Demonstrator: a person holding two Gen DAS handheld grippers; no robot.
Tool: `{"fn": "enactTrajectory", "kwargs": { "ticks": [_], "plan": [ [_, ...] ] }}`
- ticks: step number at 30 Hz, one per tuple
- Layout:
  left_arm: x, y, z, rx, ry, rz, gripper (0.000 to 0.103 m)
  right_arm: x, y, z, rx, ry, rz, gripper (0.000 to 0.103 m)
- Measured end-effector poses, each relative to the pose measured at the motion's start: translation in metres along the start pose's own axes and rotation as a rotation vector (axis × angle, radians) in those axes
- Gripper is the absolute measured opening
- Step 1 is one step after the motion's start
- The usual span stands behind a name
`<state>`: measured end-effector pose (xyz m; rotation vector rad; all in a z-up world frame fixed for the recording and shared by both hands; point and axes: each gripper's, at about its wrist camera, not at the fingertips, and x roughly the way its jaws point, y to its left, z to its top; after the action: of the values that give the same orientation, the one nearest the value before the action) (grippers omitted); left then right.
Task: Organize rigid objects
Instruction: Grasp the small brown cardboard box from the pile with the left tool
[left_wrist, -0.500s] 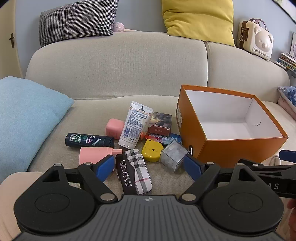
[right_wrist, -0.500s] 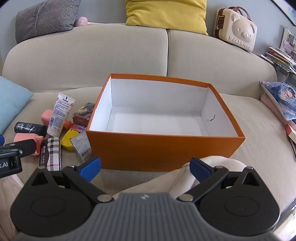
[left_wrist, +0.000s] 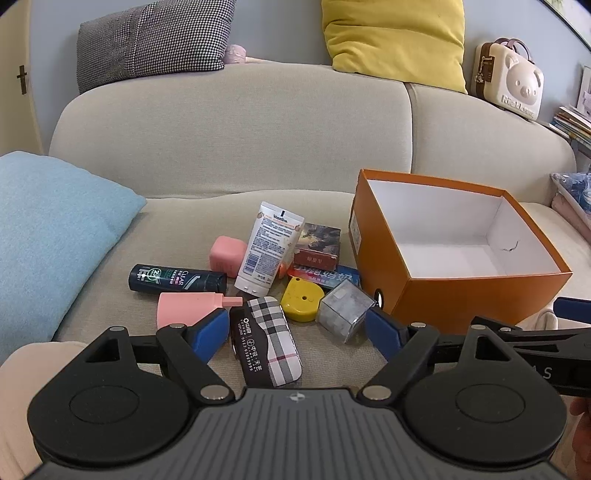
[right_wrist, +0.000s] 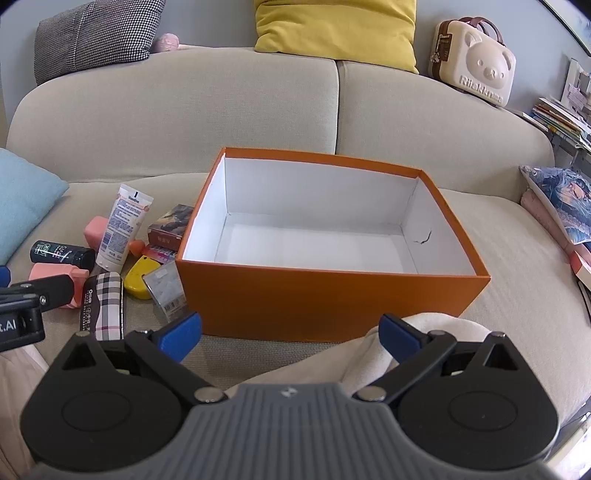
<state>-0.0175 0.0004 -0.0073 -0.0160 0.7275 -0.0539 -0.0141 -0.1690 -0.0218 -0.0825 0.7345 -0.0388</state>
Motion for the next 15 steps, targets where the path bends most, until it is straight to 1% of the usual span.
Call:
{"fn": "enactTrajectory", "kwargs": {
  "ticks": [4, 6, 8, 10, 11, 13, 14, 15],
  "plan": [
    [0.002, 0.001, 0.000, 0.024, 0.039, -0.050, 0.089, 0.000, 0.000, -0.001, 0.004, -0.001, 0.018, 0.101],
    [0.004, 0.002, -0.001, 0.046, 0.064, -0.085, 0.087, 0.000, 0.000, -0.002, 0.003, -0.005, 0.028, 0.101],
    [0.006, 0.000, -0.004, 0.088, 0.096, -0.143, 0.084, 0.001, 0.002, -0.003, -0.005, -0.009, 0.046, 0.099],
    [0.008, -0.005, -0.008, 0.128, 0.128, -0.198, 0.080, 0.002, 0.004, -0.004, -0.018, -0.013, 0.068, 0.088],
    [0.010, -0.007, -0.010, 0.142, 0.144, -0.213, 0.076, 0.003, 0.004, -0.004, -0.023, -0.012, 0.073, 0.085],
    [0.015, -0.012, -0.015, 0.174, 0.178, -0.235, 0.075, 0.006, 0.004, -0.004, -0.021, -0.003, 0.089, 0.075],
    [0.018, -0.014, -0.018, 0.190, 0.194, -0.244, 0.075, 0.008, 0.003, -0.004, -0.013, 0.006, 0.103, 0.073],
    [0.021, -0.017, -0.020, 0.207, 0.213, -0.252, 0.075, 0.010, 0.002, -0.004, -0.007, 0.015, 0.118, 0.067]
  ]
}}
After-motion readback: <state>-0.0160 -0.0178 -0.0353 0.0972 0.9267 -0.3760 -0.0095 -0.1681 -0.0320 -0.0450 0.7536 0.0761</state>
